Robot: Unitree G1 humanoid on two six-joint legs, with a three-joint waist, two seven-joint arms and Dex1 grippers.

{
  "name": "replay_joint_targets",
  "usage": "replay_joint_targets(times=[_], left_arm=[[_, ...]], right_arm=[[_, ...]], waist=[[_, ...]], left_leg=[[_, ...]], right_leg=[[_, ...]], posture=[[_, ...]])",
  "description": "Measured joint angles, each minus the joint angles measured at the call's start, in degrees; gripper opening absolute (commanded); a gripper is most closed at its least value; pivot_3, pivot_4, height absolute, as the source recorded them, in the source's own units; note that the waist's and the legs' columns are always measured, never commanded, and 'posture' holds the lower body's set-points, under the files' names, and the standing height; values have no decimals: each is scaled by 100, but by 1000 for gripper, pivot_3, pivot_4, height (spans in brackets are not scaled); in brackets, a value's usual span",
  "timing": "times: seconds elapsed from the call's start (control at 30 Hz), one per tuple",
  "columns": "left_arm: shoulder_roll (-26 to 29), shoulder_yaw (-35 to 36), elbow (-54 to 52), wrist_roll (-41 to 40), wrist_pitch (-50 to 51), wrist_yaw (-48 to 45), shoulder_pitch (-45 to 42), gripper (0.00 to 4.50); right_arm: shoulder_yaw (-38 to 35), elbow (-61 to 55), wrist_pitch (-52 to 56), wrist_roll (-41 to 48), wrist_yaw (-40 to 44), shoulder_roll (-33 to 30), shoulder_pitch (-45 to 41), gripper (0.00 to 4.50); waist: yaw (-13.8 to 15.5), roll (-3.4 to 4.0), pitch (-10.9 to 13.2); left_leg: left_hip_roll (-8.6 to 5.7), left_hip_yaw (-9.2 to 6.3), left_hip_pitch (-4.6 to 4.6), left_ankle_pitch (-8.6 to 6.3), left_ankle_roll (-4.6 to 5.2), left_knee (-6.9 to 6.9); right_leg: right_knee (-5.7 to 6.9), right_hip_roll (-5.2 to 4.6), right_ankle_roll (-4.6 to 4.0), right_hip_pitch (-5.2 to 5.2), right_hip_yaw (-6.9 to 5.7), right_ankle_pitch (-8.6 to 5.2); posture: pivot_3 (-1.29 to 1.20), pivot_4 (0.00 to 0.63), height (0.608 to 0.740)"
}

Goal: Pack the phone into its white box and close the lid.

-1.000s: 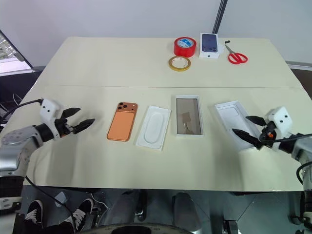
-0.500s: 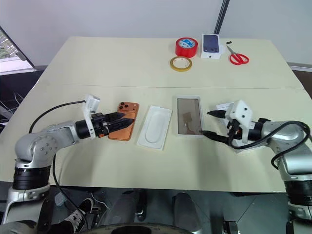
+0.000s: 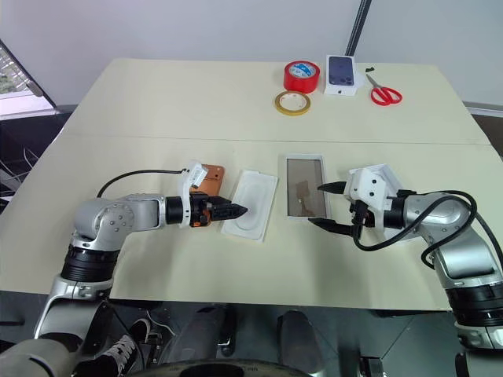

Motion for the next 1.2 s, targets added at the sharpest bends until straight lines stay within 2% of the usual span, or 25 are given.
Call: replay_joint_targets(times=[0.07,0.17,0.4,0.67,0.83,1.07,1.17,1.2], left_arm=[[-229,77,286,-2,232,101,-218,4323],[-352,67,576,44,420,175,-491,3562],[-503,122,989,163,669,247,-521,32],[-716,417,999,209,861,406,-545,32],[-860,936,1001,137,1044,550,-541,32],[-962,1509,760,67,1155,816,-565,32],[-971,1602,734,74,1154,947,-581,0],[-969,1605,724,92,1121,972,-582,0]], right_arm=[[-1,13,-51,-34,-59,54,10,3911],[0,13,-100,-87,-127,135,15,3982],[0,13,-107,-107,-208,142,16,3982],[0,10,-138,-128,-250,168,9,3982],[30,5,-128,-127,-232,255,15,3982],[577,262,-499,-621,-75,280,25,3982],[790,585,-617,-810,53,287,-197,3150],[889,736,-691,-918,94,287,-295,2670]], waist=[[14,0,0],[63,0,0],[123,-1,0],[119,2,-2],[99,-2,1],[122,-6,3],[113,-8,5],[111,-9,5]], left_leg=[[0,-2,0,0,0,5],[-2,-2,0,0,0,9],[-2,-2,-1,0,0,10],[-2,-2,2,0,-1,10],[0,-2,0,0,-1,9],[-2,-2,-3,0,-3,10],[-2,-2,-2,1,-4,10],[-2,-2,-2,1,-5,10]], right_leg=[[0,0,0,4,-3,0],[0,0,0,6,-3,0],[-3,-1,1,7,-2,0],[-3,-1,0,10,-3,0],[0,1,1,3,-3,0],[0,1,1,2,-4,0],[0,2,1,3,-4,0],[0,2,1,2,-4,0]], posture=[[0,150,740],[0,150,740],[0,150,740],[0,150,740],[0,150,740],[0,150,740],[0,150,740],[0,150,740]])
